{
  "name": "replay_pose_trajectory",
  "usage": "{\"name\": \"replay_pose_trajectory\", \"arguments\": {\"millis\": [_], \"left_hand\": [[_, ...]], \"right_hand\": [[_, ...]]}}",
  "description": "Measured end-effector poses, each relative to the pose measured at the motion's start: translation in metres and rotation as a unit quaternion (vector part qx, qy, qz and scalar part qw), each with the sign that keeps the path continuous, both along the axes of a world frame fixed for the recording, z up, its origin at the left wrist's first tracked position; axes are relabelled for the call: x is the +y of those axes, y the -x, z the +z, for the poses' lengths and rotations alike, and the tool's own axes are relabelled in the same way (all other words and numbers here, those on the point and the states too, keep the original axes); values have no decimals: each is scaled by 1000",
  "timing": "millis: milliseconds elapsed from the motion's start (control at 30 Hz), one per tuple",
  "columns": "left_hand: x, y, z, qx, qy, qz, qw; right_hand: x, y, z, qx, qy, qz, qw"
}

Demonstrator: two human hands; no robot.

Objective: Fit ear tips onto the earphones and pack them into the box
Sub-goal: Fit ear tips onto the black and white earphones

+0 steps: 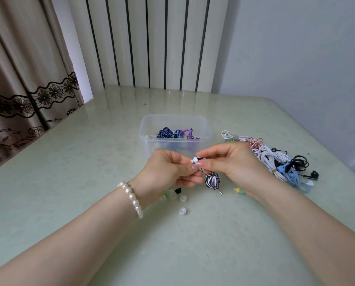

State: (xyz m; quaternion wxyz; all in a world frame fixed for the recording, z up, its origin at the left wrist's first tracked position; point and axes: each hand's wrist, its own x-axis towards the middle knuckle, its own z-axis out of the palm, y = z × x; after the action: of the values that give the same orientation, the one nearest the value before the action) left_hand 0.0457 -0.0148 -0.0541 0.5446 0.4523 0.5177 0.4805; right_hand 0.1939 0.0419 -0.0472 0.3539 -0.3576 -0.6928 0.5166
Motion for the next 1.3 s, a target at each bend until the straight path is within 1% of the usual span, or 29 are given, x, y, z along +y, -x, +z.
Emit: {"name": "replay_pose_trajectory", "arguments": {"millis": [100, 200, 233, 267, 333, 400, 533, 633, 733, 767, 900, 1000, 1033, 1067, 1100, 1133, 1167, 1200, 1233, 1267, 1300], "left_hand": [[0, 1, 1, 13, -8, -13, 1000], [0, 4, 4, 34, -22, -25, 999], [1, 7, 6, 60, -32, -20, 997], [2, 11, 7, 105, -47, -6, 993], [5, 20, 9, 221, -82, 30, 971], [5, 28, 10, 299, -99, 24, 949], [4, 33, 8, 388, -94, -55, 915], [2, 24, 3, 458, -103, -118, 875], [0, 17, 1, 537, -125, -140, 823], [0, 17, 1, 548, -131, -146, 813], [1, 20, 1, 545, -154, -166, 807], [2, 21, -2, 551, -163, -168, 801], [2, 21, -3, 549, -162, -167, 803], [2, 21, -3, 537, -158, -160, 813], [2, 20, -2, 511, -153, -146, 833], [2, 19, -1, 468, -146, -120, 864], [2, 17, 0, 402, -138, -85, 901], [3, 15, 1, 313, -129, -46, 940], [3, 13, 2, 221, -118, -10, 968], [3, 9, 2, 138, -101, 17, 985], [3, 5, 3, 72, -79, 36, 994]], "right_hand": [[1, 0, 0, -3, -10, -2, 1000], [2, -1, 0, 16, -2, 4, 1000], [3, -1, 0, 20, 1, 4, 1000], [3, -2, 0, 23, 5, 1, 1000], [5, -3, -1, 19, 9, -16, 1000], [9, -5, -1, 12, 28, -32, 999], [13, -12, 0, 29, 110, -8, 993], [17, -15, -1, 36, 144, 2, 989], [19, -15, -3, 52, 159, 3, 986], [20, -15, -3, 56, 164, 2, 985], [22, -16, -4, 67, 188, -5, 980], [22, -17, -3, 66, 184, -6, 981], [22, -17, -2, 66, 179, -6, 982], [21, -17, -2, 65, 174, -5, 983], [21, -17, -1, 59, 168, -5, 984], [20, -17, -1, 49, 160, -6, 986], [19, -16, -1, 34, 146, -8, 989], [19, -15, -1, 19, 132, -12, 991], [18, -14, -1, 5, 118, -15, 993], [17, -13, -1, -8, 106, -17, 994], [15, -12, -1, -17, 96, -17, 995]]}}
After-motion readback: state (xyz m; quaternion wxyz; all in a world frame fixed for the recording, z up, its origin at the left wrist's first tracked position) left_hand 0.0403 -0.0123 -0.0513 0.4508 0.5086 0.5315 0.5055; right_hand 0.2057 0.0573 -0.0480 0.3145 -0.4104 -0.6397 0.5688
